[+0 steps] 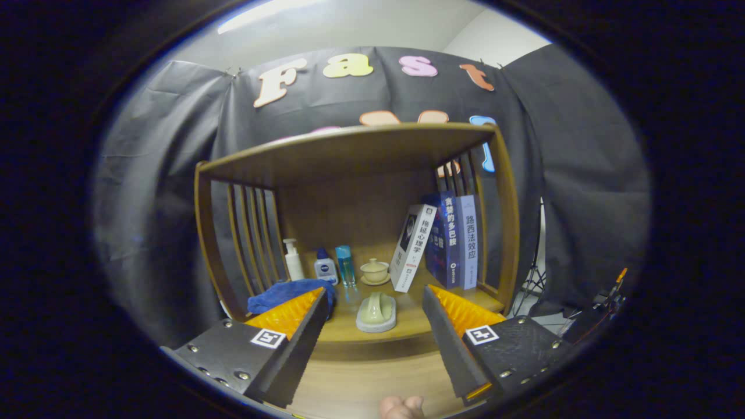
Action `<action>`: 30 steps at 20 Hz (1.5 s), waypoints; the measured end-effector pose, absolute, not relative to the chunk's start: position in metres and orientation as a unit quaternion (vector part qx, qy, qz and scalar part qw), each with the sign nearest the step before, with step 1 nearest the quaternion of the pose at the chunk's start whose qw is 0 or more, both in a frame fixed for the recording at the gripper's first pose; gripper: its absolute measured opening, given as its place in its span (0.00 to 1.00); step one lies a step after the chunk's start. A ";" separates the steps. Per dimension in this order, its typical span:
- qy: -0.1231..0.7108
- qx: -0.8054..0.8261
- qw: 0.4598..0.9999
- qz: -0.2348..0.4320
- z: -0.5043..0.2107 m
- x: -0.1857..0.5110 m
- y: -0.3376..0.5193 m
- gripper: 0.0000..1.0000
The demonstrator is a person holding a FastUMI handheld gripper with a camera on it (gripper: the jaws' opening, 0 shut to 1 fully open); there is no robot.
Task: Pull open the drawer, take out the items inside it, and place them on the countertop above the cabinet.
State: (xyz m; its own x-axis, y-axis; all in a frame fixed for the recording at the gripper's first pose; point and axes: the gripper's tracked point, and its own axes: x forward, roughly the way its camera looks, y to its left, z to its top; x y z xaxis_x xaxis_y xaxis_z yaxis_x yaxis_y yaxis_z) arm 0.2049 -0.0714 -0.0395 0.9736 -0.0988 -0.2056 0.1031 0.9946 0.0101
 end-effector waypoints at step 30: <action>0.184 0.029 0.981 -0.044 -0.256 0.046 -0.075 0.98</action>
State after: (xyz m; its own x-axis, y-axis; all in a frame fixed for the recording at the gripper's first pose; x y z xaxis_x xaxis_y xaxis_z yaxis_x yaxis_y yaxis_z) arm 0.0457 -0.0751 -0.2559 0.9281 -0.0752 -0.3645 0.0966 0.9945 0.0408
